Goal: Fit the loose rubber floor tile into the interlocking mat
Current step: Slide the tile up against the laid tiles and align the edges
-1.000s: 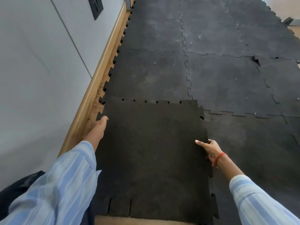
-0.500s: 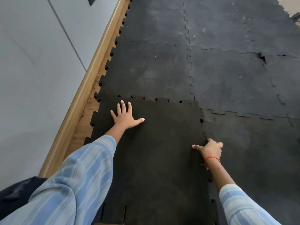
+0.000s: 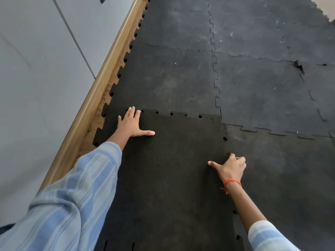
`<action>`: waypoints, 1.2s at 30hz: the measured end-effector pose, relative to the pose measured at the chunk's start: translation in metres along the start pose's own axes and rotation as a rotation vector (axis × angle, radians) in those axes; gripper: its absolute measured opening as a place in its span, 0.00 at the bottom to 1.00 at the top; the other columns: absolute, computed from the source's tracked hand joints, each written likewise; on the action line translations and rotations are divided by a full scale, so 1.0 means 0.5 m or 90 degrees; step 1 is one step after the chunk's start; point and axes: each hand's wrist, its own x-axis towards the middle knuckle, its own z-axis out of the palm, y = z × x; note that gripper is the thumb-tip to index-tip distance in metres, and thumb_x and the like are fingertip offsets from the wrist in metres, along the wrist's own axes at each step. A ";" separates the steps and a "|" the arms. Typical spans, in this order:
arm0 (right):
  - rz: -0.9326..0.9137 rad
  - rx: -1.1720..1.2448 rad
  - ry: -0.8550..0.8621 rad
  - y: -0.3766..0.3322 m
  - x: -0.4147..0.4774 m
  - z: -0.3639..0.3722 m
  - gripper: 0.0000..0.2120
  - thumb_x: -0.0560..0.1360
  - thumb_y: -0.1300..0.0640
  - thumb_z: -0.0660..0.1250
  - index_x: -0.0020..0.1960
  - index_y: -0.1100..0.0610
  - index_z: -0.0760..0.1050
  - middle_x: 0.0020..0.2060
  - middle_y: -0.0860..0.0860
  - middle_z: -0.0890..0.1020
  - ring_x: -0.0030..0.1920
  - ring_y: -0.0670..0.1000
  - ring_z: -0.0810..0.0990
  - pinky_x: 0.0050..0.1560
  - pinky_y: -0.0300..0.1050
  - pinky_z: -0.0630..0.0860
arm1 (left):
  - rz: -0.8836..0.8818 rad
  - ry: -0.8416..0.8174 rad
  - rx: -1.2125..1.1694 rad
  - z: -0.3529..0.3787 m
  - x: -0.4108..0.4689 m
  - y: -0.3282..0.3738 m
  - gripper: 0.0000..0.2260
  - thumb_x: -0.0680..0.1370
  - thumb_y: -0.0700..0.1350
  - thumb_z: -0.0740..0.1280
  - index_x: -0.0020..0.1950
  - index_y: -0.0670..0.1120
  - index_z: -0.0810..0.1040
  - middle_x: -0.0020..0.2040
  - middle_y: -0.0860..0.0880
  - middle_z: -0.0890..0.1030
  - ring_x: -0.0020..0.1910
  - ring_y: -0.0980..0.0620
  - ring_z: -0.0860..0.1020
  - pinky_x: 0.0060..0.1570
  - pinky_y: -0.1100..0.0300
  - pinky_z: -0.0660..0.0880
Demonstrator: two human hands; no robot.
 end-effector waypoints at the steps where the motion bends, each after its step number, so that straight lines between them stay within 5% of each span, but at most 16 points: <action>1: -0.003 -0.001 -0.006 0.000 -0.006 0.005 0.35 0.65 0.50 0.78 0.63 0.68 0.69 0.62 0.64 0.67 0.65 0.64 0.65 0.62 0.53 0.68 | -0.003 -0.010 0.001 0.003 -0.002 -0.009 0.56 0.65 0.76 0.64 0.80 0.48 0.42 0.80 0.45 0.38 0.79 0.45 0.39 0.74 0.38 0.46; 5: 0.005 0.004 -0.016 0.008 -0.031 0.025 0.38 0.66 0.50 0.77 0.66 0.67 0.67 0.63 0.64 0.66 0.65 0.63 0.64 0.63 0.53 0.68 | -0.012 -0.023 0.000 0.012 -0.015 -0.034 0.57 0.64 0.77 0.63 0.79 0.52 0.35 0.78 0.45 0.30 0.77 0.42 0.34 0.74 0.39 0.43; 9: 0.005 -0.042 -0.002 -0.008 -0.025 0.030 0.40 0.66 0.46 0.76 0.68 0.67 0.64 0.66 0.64 0.65 0.67 0.64 0.63 0.66 0.54 0.66 | -0.020 0.009 -0.033 0.010 -0.017 -0.050 0.63 0.62 0.77 0.65 0.77 0.46 0.30 0.77 0.44 0.30 0.78 0.44 0.36 0.75 0.41 0.45; 16: -0.359 -0.236 -0.107 -0.121 0.020 0.094 0.53 0.69 0.38 0.69 0.77 0.63 0.44 0.78 0.58 0.46 0.78 0.57 0.44 0.77 0.52 0.46 | -0.075 0.016 -0.001 -0.008 0.008 -0.123 0.63 0.59 0.80 0.61 0.79 0.46 0.34 0.79 0.45 0.34 0.78 0.44 0.36 0.75 0.39 0.43; 22: -0.460 -0.355 -0.184 -0.228 0.096 0.113 0.66 0.57 0.28 0.71 0.77 0.58 0.36 0.78 0.54 0.39 0.77 0.53 0.36 0.76 0.57 0.39 | -0.093 0.006 -0.006 -0.014 0.010 -0.143 0.61 0.59 0.81 0.61 0.80 0.52 0.38 0.80 0.48 0.38 0.77 0.40 0.35 0.74 0.37 0.41; 27: -0.394 -0.440 -0.219 -0.241 0.154 0.087 0.68 0.51 0.23 0.68 0.78 0.54 0.43 0.78 0.53 0.47 0.78 0.53 0.40 0.71 0.70 0.38 | -0.100 -0.001 0.002 -0.018 0.009 -0.139 0.60 0.60 0.79 0.62 0.80 0.52 0.38 0.80 0.47 0.38 0.77 0.39 0.35 0.74 0.36 0.44; 36: -0.407 -0.390 -0.208 -0.211 0.145 0.097 0.64 0.52 0.24 0.69 0.77 0.54 0.49 0.77 0.56 0.51 0.78 0.57 0.42 0.74 0.68 0.43 | -0.094 -0.033 0.021 -0.013 0.002 -0.131 0.57 0.64 0.78 0.61 0.79 0.50 0.36 0.80 0.46 0.38 0.78 0.39 0.37 0.74 0.36 0.47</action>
